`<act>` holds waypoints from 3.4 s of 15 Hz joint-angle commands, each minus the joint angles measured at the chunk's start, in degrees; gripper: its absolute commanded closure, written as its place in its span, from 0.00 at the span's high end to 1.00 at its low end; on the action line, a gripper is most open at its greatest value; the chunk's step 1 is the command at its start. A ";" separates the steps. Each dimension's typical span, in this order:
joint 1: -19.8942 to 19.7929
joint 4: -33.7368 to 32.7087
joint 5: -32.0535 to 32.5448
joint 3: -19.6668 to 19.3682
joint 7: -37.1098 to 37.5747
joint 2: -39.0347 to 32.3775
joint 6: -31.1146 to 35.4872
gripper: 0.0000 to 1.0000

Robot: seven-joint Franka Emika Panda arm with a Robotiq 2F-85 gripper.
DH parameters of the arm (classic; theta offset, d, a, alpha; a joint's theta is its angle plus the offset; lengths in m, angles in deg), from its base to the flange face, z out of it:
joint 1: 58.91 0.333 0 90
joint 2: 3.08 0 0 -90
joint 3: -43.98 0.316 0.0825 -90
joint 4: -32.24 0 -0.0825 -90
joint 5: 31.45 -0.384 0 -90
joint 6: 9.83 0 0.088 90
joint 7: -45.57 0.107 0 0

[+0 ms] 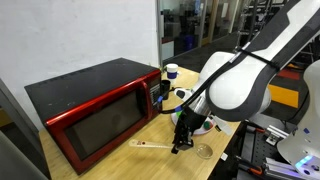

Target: Use the spoon to transfer one scoop of contents from the dark green bowl to the light green bowl

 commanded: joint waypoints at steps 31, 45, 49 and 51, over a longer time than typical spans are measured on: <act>-3.54 -4.35 -3.81 2.36 -18.52 -14.51 3.61 0.48; -3.43 -1.50 1.10 -3.40 -22.03 -6.26 2.39 1.00; -4.05 -1.61 10.32 -8.79 -21.07 -3.11 -1.26 1.00; -4.04 -2.14 15.87 -11.76 -19.13 -2.05 -4.67 1.00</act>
